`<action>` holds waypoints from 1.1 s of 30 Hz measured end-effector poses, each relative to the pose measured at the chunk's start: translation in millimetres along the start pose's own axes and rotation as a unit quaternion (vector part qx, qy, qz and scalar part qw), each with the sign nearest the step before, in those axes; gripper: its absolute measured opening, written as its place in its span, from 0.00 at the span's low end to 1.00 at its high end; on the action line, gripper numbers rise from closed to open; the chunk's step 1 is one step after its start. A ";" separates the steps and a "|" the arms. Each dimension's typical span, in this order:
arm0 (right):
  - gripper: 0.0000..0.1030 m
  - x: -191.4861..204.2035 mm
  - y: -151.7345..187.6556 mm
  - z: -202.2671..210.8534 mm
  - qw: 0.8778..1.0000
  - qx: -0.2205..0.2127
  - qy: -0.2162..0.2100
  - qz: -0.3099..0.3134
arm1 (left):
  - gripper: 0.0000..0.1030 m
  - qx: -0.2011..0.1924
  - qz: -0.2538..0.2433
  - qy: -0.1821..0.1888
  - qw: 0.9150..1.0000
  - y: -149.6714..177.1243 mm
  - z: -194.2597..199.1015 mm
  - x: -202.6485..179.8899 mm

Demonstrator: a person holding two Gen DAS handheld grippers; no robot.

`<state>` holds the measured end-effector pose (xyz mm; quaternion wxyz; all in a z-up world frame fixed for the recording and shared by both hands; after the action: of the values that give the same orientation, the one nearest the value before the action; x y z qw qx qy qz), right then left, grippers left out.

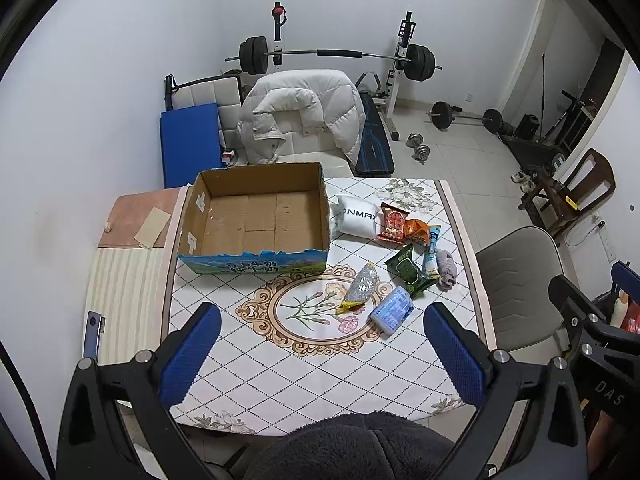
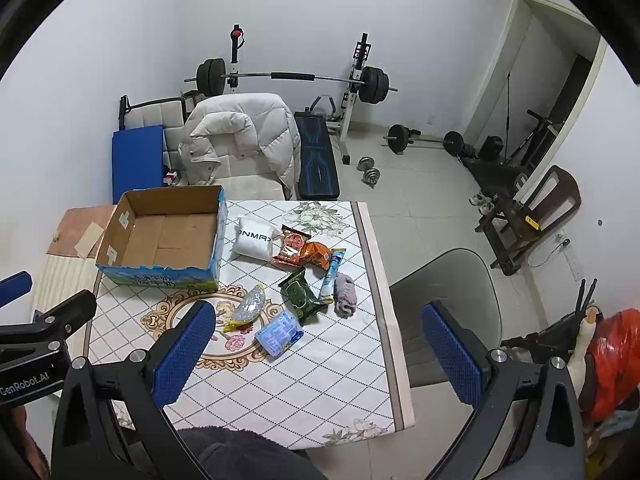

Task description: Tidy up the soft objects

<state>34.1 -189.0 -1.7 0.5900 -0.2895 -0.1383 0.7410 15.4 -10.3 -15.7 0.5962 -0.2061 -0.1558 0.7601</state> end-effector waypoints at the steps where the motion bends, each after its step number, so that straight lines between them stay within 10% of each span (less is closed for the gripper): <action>1: 1.00 -0.3 -0.5 0.6 1.000 -0.001 0.000 0.000 | 1.00 -0.001 0.000 0.001 1.000 0.6 -0.3 0.5; 33: 1.00 2.0 2.4 13.3 1.000 -0.017 0.003 0.003 | 1.00 -0.010 0.007 0.004 1.000 7.2 5.4 13.7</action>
<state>24.1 -185.9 6.9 0.5835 -0.3020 -0.1481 0.7392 3.8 1.3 -16.3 0.5892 -0.2159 -0.1595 0.7621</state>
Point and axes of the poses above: each gripper's, at about its wrist camera, not at the fingertips, and z roughly against the way its jaws point, x to its left, y to its underside, the point moved 4 cm from there along -z, roughly the way its jaws point, and after that the axes turned 10 degrees about z, right-handed, at the moved point
